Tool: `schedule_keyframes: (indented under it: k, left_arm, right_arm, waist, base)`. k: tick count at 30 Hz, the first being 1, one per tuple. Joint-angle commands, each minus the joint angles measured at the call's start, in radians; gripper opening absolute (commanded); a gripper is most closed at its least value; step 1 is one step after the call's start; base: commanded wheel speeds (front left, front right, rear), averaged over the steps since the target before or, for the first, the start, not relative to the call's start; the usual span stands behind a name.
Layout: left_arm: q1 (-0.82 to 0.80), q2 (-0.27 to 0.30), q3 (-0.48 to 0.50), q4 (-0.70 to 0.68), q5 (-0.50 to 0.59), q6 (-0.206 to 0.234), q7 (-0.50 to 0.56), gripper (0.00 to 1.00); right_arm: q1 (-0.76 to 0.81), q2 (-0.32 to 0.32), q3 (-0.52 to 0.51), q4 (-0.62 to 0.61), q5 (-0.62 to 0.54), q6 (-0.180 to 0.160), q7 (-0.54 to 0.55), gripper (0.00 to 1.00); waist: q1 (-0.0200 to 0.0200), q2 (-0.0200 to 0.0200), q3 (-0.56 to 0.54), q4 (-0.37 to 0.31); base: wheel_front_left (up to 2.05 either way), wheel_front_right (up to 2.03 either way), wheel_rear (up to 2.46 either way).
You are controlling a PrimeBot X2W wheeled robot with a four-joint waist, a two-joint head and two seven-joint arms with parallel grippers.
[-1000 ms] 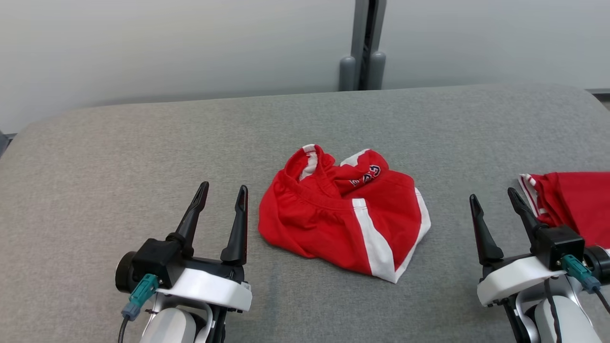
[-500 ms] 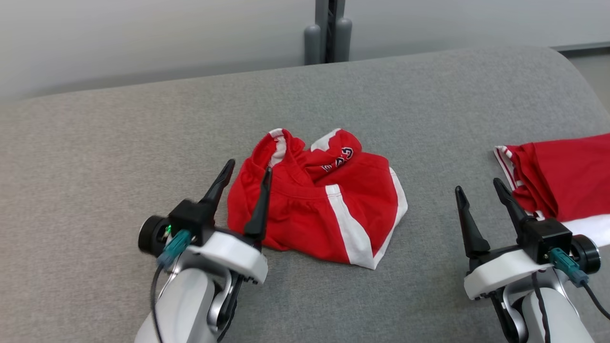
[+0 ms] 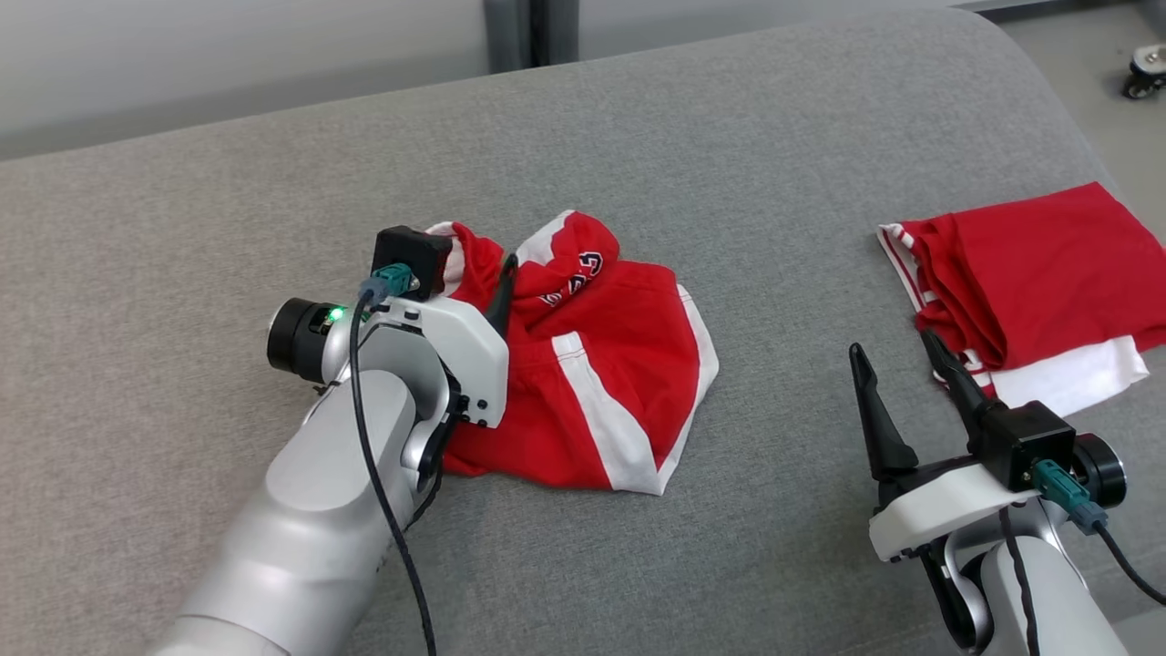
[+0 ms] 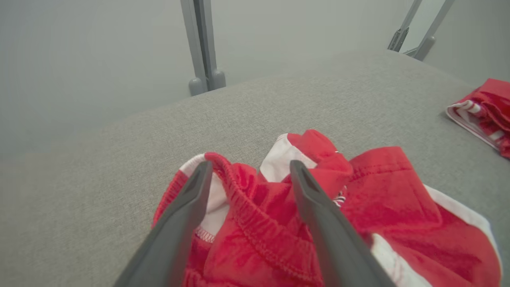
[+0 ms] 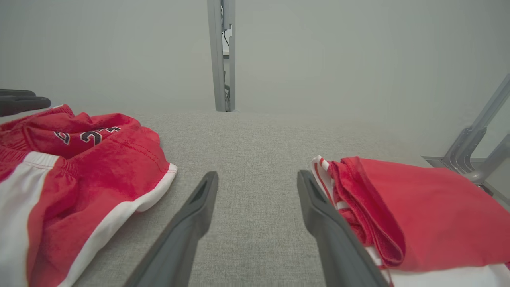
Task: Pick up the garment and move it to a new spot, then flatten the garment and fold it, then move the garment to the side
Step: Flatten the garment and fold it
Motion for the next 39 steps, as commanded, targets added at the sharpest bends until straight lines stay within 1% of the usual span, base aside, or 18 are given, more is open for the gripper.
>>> schedule_keyframes:
  k: [1,4,7,14,15,16,17,18,19,21,24,27,29,32,34,36,39]
  left_arm:
    - [-0.033,0.005,-0.025,0.04,-0.016,0.009,0.031,1.0]
    - [-0.083,0.005,-0.063,0.099,-0.05,0.025,0.073,1.0]
    - [-0.112,0.005,-0.104,0.139,-0.056,0.027,0.109,1.0]
    - [-0.16,0.005,-0.143,0.215,-0.097,0.048,0.147,1.0]
    - [-0.165,0.005,-0.145,0.221,-0.106,0.05,0.151,0.93]
    - [-0.165,0.005,-0.145,0.221,-0.106,0.05,0.151,0.93]
    - [-0.171,0.005,-0.146,0.228,-0.112,0.048,0.15,0.5]
    - [-0.175,0.005,-0.149,0.235,-0.119,0.043,0.149,0.2]
    - [-0.179,0.005,-0.147,0.236,-0.129,0.036,0.138,0.0]
    - [-0.188,0.005,-0.142,0.23,-0.146,0.026,0.103,0.0]
    - [-0.208,0.005,-0.138,0.203,-0.162,0.013,0.004,0.0]
    - [-0.222,0.005,-0.145,0.167,-0.171,-0.014,-0.107,0.0]
    - [-0.235,0.005,-0.145,0.13,-0.181,-0.033,-0.154,0.0]
    - [-0.252,0.005,-0.124,0.055,-0.172,-0.047,-0.18,0.0]
    - [-0.257,0.014,-0.064,-0.04,-0.138,-0.031,-0.181,0.0]
    - [-0.208,0.033,-0.016,-0.108,-0.1,-0.031,-0.181,0.0]
    - [-0.153,0.06,0.03,-0.14,-0.058,-0.047,-0.181,0.0]
  right_arm:
    - [-0.007,0.0,-0.002,0.004,0.006,0.0,-0.005,1.0]
    - [-0.009,0.001,-0.003,0.003,0.009,0.0,-0.005,1.0]
    - [-0.014,0.001,0.0,0.001,0.019,0.0,-0.005,1.0]
    - [-0.02,0.001,0.011,0.0,0.035,0.0,-0.005,1.0]
    - [-0.019,0.001,0.013,0.0,0.034,0.0,-0.005,1.0]
    - [-0.019,0.001,0.013,0.0,0.034,0.0,-0.005,1.0]
    - [-0.018,0.001,0.014,0.001,0.035,0.0,-0.005,1.0]
    - [-0.018,0.001,0.015,0.001,0.036,0.0,-0.005,1.0]
    - [-0.018,0.001,0.016,0.002,0.036,0.0,-0.005,1.0]
    - [-0.018,0.001,0.015,0.003,0.037,0.0,-0.005,1.0]
    - [-0.018,0.001,0.011,0.001,0.038,0.0,-0.005,1.0]
    - [-0.016,0.001,0.005,0.0,0.038,0.0,-0.005,1.0]
    - [-0.013,0.001,0.0,-0.001,0.038,0.0,-0.005,1.0]
    - [-0.007,0.001,-0.007,-0.004,0.036,0.0,-0.005,1.0]
    - [-0.006,0.001,-0.013,-0.006,0.034,0.0,-0.005,1.0]
    - [-0.007,0.0,-0.017,-0.006,0.032,0.0,-0.005,1.0]
    - [-0.007,0.0,-0.021,-0.004,0.03,0.0,-0.005,1.0]
  waist:
    - [0.0,0.0,0.01,-0.017]
    - [0.0,0.0,0.016,-0.027]
    - [0.0,0.0,0.022,-0.03]
    - [0.0,0.0,0.031,-0.035]
    - [0.0,0.0,0.032,-0.035]
    - [0.0,0.0,0.032,-0.035]
    - [0.0,0.0,0.033,-0.035]
    - [0.0,0.0,0.033,-0.035]
    - [0.0,0.0,0.033,-0.035]
    - [0.0,0.0,0.032,-0.033]
    - [0.0,0.0,0.026,-0.03]
    - [0.0,0.0,0.017,-0.024]
    - [0.0,0.0,0.011,-0.017]
    - [0.0,0.0,0.004,-0.002]
    - [0.0,0.0,0.002,0.012]
    - [0.0,0.0,-0.002,0.023]
    - [0.0,0.0,-0.01,0.038]
  base:
    - [0.0,0.0,0.0]
    - [0.0,0.0,0.0]
    - [0.0,0.0,0.0]
    - [0.0,0.0,0.0]
    - [0.0,0.0,0.0]
    - [0.0,0.0,0.0]
    - [0.0,0.0,0.0]
    - [0.0,0.0,0.0]
    - [0.0,0.0,0.0]
    - [0.0,0.0,0.0]
    - [0.0,0.0,0.0]
    - [0.0,0.0,0.0]
    - [0.0,0.0,0.0]
    - [0.0,0.0,0.0]
    - [0.0,0.0,0.0]
    - [0.0,0.0,0.0]
    - [0.0,0.0,0.0]
